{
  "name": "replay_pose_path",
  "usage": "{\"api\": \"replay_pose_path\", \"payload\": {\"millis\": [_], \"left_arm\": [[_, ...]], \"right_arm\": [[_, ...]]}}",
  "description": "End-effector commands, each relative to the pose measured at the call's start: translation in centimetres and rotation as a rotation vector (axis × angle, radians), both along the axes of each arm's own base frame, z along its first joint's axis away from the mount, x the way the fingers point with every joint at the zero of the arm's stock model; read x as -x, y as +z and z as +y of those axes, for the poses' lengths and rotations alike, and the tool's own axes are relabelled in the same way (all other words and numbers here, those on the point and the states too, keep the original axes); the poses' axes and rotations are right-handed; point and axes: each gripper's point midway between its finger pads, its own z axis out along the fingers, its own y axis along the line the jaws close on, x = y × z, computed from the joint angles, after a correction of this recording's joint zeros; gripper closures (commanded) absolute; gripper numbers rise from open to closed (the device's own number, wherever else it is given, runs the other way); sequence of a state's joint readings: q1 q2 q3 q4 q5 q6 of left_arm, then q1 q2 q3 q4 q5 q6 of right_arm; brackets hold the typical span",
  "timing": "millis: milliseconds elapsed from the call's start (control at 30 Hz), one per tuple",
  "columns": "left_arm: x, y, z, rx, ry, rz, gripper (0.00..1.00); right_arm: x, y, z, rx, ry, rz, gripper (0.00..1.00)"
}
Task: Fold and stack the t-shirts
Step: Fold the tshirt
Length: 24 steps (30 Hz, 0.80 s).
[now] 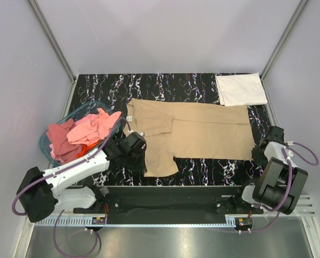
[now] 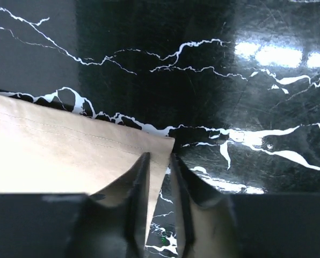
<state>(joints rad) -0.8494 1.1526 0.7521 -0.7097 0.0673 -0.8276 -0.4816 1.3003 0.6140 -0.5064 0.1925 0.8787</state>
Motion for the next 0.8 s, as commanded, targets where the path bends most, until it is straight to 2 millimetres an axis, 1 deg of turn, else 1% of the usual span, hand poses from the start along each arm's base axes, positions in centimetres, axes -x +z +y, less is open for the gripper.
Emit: {"api": "replay_pose_path", "payload": {"millis": [0,33,67,167,267,300,333,467,500,567,600,633,667,700,733,767], "left_arm": [[-1.2,2.8,-1.3,0.077,0.015,-0.064,1.00],[-1.3,3.1,-1.4,0.083,0.014,-0.068,1.00],[-1.2,3.3,-1.5,0.093,0.010,-0.064,1.00],[-1.1,4.2,-2.0,0.127,0.005,-0.066,1.00],[-0.8,5.1,-2.3,0.157,0.003,-0.067,1.00],[-0.7,5.5,-2.5,0.167,0.003,-0.071,1.00],[-0.6,5.7,-2.6,0.174,-0.001,-0.073,1.00],[-0.5,6.2,-3.2,0.188,-0.023,-0.067,1.00],[-0.7,6.6,-3.3,0.190,-0.029,-0.080,1.00],[-1.6,6.3,-3.3,0.161,-0.044,-0.097,1.00],[-2.3,6.3,-3.5,0.148,-0.047,-0.096,1.00],[-3.4,6.2,-3.0,0.138,-0.021,-0.097,1.00],[-4.0,6.2,-2.8,0.134,-0.033,-0.098,1.00],[-5.1,6.2,-2.8,0.129,-0.024,-0.096,1.00],[-6.5,6.4,-2.0,0.125,-0.010,-0.109,1.00],[-7.4,6.5,-1.7,0.115,-0.005,-0.122,1.00]], "right_arm": [[0.7,-1.0,-0.9,0.013,-0.039,0.036,0.80],[0.9,-0.9,-1.2,0.021,-0.044,0.042,0.86],[1.0,-0.8,-1.4,0.023,-0.047,0.038,1.00],[1.3,0.4,-2.7,0.065,-0.044,0.026,1.00],[2.1,2.3,-4.2,0.140,-0.063,0.036,1.00],[2.7,3.1,-4.7,0.178,-0.074,0.052,1.00],[2.6,3.8,-5.2,0.200,-0.084,0.047,1.00],[2.3,5.0,-5.4,0.217,-0.077,0.021,1.00],[1.9,5.0,-5.1,0.205,-0.067,0.007,1.00],[1.3,5.3,-5.0,0.191,-0.053,-0.018,1.00],[0.6,5.4,-4.8,0.180,-0.015,-0.039,1.00],[0.2,5.4,-4.8,0.178,-0.002,-0.049,1.00],[-0.1,5.3,-4.7,0.177,0.022,-0.052,1.00],[-0.8,5.2,-4.6,0.162,0.042,-0.069,1.00],[-1.2,5.3,-4.6,0.156,0.059,-0.082,1.00],[-1.7,5.4,-4.4,0.155,0.086,-0.089,1.00]]}}
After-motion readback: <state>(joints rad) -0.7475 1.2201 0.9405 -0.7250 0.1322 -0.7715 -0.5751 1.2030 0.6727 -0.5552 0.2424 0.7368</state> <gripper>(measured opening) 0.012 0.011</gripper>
